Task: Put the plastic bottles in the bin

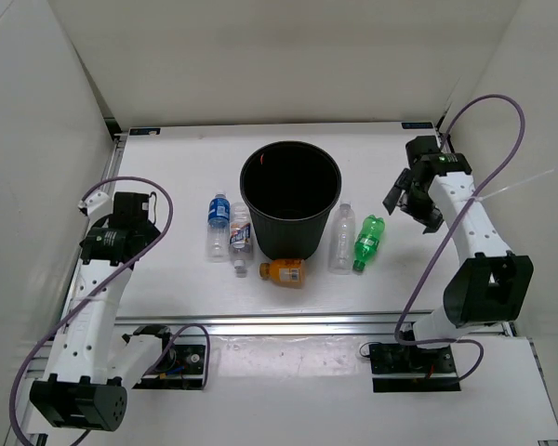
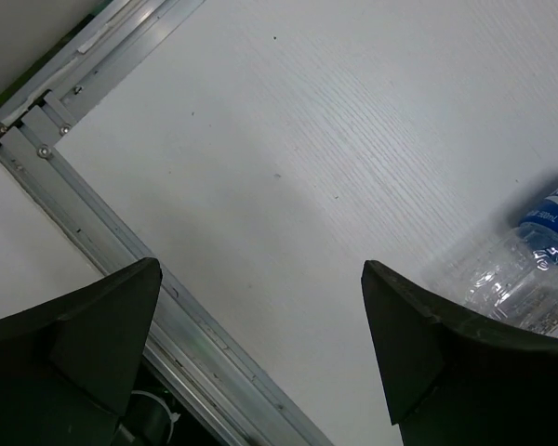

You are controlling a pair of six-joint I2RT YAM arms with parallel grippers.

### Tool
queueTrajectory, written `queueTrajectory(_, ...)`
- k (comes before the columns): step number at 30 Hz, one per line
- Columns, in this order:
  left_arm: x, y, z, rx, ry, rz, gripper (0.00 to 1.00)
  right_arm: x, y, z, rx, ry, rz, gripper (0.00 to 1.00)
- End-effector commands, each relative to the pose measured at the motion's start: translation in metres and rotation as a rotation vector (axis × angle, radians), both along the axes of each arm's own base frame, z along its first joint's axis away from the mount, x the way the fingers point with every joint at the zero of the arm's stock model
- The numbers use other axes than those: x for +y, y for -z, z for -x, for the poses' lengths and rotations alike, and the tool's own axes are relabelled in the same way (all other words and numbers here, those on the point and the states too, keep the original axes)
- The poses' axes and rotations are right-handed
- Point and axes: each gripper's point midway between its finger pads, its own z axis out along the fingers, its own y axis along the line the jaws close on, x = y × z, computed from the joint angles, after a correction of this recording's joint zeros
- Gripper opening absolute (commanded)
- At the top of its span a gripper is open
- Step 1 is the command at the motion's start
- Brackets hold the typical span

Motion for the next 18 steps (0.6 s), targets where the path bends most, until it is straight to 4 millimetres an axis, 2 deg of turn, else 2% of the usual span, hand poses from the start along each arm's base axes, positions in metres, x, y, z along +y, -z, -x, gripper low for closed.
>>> queueTrajectory(1, 0.0, 0.003, -0.015, -0.071, -0.036, 0.011, 1.0, 0.017, -0.007, -0.007, -0.06, -0.17, -0.105, 1.0)
queueTrajectory(2, -0.002, 0.004, -0.016, -0.081, -0.045, 0.028, 1.0, 0.02, 0.003, -0.006, -0.016, -0.184, -0.118, 1.0)
queueTrajectory(4, 0.0, 0.012, -0.016, -0.074, -0.071, 0.028, 1.0, 0.021, 0.011, -0.005, 0.025, -0.195, -0.14, 1.0)
queueTrajectory(8, -0.007, 0.026, -0.015, -0.046, -0.048, 0.061, 1.0, 0.039, 0.018, -0.02, -0.008, -0.227, -0.23, 1.0)
queueTrajectory(10, -0.009, 0.028, -0.015, -0.051, -0.043, 0.07, 1.0, 0.046, 0.031, -0.025, 0.008, -0.245, -0.263, 1.0)
queueTrajectory(11, -0.013, 0.029, -0.015, -0.044, -0.024, 0.086, 1.0, 0.05, 0.043, -0.025, 0.04, -0.248, -0.287, 1.0)
queueTrajectory(15, -0.023, 0.042, -0.012, -0.01, 0.007, 0.137, 1.0, 0.052, 0.072, -0.034, 0.091, -0.276, -0.28, 1.0)
queueTrajectory(18, -0.029, 0.047, -0.011, 0.002, 0.024, 0.165, 1.0, 0.054, 0.096, -0.033, 0.162, -0.264, -0.276, 0.95)
